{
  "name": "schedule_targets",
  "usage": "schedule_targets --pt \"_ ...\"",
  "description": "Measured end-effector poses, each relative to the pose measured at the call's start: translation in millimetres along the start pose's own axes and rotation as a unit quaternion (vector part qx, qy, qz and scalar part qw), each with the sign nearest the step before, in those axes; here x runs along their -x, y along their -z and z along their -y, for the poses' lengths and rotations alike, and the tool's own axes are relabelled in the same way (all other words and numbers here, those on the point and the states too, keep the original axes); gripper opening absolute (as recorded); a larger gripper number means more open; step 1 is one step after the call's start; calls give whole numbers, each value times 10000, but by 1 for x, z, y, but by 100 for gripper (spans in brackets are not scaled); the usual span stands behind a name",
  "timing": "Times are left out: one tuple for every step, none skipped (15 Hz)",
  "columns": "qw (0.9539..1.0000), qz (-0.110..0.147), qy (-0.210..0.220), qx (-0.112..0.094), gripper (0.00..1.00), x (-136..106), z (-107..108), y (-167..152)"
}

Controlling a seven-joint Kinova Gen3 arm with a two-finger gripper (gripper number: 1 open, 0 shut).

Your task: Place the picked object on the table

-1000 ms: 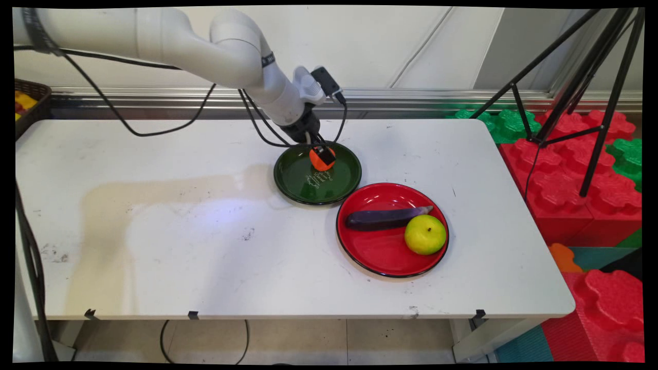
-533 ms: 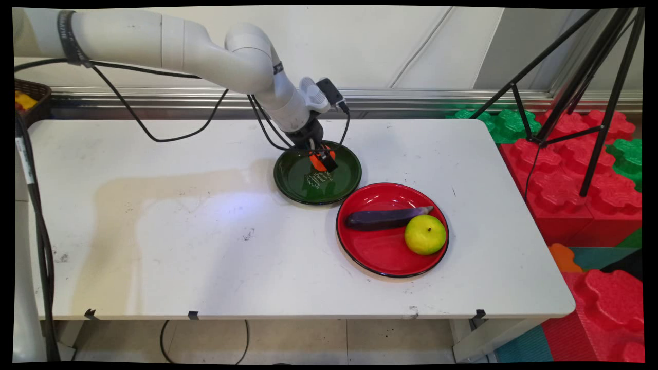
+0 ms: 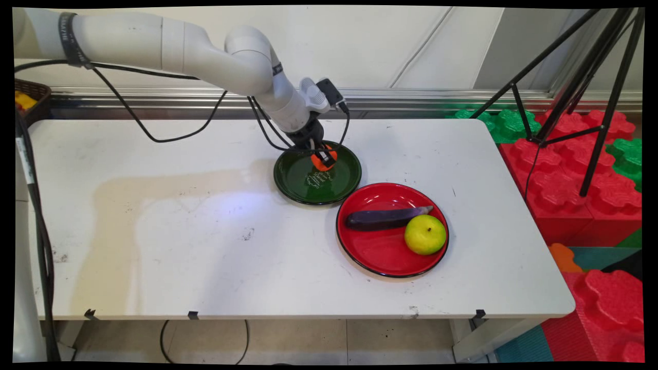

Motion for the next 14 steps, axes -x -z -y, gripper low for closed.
schedule_targets --pt "10000 -24 -40 -7 0 0 0 3" --pt "9999 -77 -116 -24 0 0 -1 11" --pt "9998 -113 -162 -39 0 1 -2 17" --pt "9997 -149 -206 -57 0 1 -3 24" --pt "9995 -186 -255 -76 0 1 -4 31" --pt "9990 -242 -355 -109 0 2 -5 44" --pt "9985 -282 -456 -140 0 3 -5 55" --pt "9976 -321 -582 -170 0 5 -5 67" --pt "9970 -345 -669 -187 0 6 -5 75" --pt "9957 -387 -821 -203 0 9 -5 89" --pt "9941 -421 -981 -198 0 13 -5 102" --pt "9924 -442 -1133 -172 0 17 -6 114" --pt "9899 -461 -1330 -134 0 23 -6 127" --pt "9875 -474 -1504 -91 0 29 -6 139"
